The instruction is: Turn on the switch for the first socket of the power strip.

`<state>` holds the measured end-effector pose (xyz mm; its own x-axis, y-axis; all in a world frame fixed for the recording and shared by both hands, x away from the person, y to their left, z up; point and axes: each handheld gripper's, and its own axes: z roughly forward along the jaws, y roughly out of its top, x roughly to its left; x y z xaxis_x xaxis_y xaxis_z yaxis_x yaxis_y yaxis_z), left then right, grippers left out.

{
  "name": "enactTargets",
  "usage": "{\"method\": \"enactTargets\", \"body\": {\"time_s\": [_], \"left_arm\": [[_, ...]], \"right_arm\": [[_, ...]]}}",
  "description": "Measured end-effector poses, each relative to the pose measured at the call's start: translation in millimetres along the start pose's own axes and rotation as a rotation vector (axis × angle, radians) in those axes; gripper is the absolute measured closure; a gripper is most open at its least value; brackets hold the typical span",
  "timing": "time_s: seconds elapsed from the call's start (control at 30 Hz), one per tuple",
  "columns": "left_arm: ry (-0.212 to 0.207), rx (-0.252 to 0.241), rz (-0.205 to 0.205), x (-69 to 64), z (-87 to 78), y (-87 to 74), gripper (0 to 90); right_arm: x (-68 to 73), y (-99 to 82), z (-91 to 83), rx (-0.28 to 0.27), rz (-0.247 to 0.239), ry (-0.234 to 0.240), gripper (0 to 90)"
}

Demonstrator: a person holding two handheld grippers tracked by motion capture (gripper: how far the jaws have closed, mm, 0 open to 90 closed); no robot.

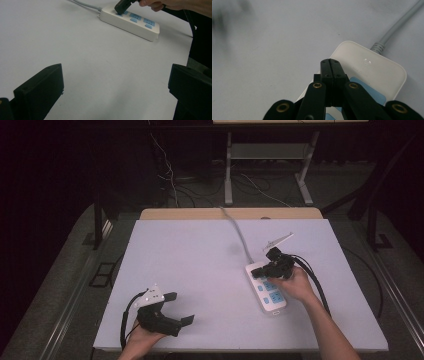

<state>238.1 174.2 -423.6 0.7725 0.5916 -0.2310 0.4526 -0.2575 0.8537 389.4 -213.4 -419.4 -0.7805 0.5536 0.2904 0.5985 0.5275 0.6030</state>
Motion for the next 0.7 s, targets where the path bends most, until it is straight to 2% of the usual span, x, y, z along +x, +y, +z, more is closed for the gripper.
{"method": "enactTargets", "body": {"time_s": [0.13,0.27,0.4,0.7], "left_arm": [[-0.001,0.002,0.000,0.2,0.5,0.0,0.0],[-0.003,0.003,0.001,-0.1,0.7,0.0,0.0],[-0.004,0.003,0.004,-0.7,0.7,-0.1,0.0],[-0.006,0.011,0.002,0.6,1.6,-0.3,0.0]], "right_arm": [[1.7,0.8,0.3,0.007,-0.020,-0.014,90.0],[1.5,0.1,0.9,0.002,-0.013,-0.014,90.0],[4.3,1.0,1.6,0.012,-0.030,-0.034,90.0],[3.5,0.3,1.1,0.005,-0.012,-0.026,90.0]]}}
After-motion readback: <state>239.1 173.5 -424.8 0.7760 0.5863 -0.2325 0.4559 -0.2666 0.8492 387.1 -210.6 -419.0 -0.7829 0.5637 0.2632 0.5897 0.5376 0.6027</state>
